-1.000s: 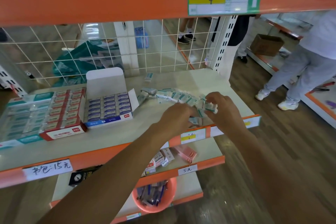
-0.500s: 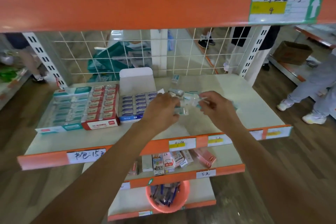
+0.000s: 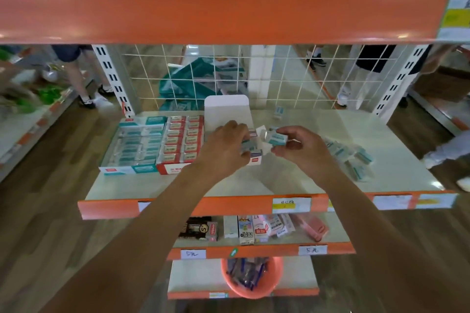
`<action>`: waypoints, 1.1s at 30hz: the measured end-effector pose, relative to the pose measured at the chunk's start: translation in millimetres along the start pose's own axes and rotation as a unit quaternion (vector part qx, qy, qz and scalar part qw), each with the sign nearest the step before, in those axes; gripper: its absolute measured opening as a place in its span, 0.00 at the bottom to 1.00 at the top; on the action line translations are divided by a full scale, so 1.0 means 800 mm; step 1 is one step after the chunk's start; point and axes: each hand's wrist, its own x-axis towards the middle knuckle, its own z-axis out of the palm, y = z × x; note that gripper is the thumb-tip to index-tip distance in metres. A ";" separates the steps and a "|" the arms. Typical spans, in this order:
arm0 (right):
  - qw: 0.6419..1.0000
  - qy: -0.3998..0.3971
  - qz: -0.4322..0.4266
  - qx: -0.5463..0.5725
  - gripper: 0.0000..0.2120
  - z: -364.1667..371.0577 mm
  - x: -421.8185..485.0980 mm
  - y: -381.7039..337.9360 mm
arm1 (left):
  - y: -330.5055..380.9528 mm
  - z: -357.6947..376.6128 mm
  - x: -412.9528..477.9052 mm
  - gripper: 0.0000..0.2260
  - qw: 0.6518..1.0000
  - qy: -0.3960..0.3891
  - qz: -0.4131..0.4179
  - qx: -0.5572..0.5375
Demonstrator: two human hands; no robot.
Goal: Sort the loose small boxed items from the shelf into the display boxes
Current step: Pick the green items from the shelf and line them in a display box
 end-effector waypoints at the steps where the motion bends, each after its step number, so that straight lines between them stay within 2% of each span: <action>1: 1.000 0.001 -0.002 -0.002 0.19 0.006 0.002 -0.001 | -0.006 -0.004 -0.002 0.14 1.000 -0.002 -0.007 -0.004; 6: 1.000 -0.013 -0.018 -0.017 0.16 0.040 0.012 -0.013 | -0.033 -0.022 -0.009 0.19 0.999 -0.002 -0.028 -0.023; 16: 0.996 -0.038 -0.037 -0.078 0.15 0.109 0.034 -0.039 | -0.101 -0.048 -0.023 0.15 0.994 0.040 -0.078 -0.064; 24: 0.989 -0.070 -0.046 -0.120 0.15 0.169 0.045 -0.062 | -0.178 -0.064 -0.039 0.16 0.975 0.037 -0.142 -0.167; 33: 0.982 -0.110 -0.047 -0.143 0.15 0.231 0.056 -0.074 | -0.234 -0.082 -0.054 0.15 0.978 0.039 -0.141 -0.148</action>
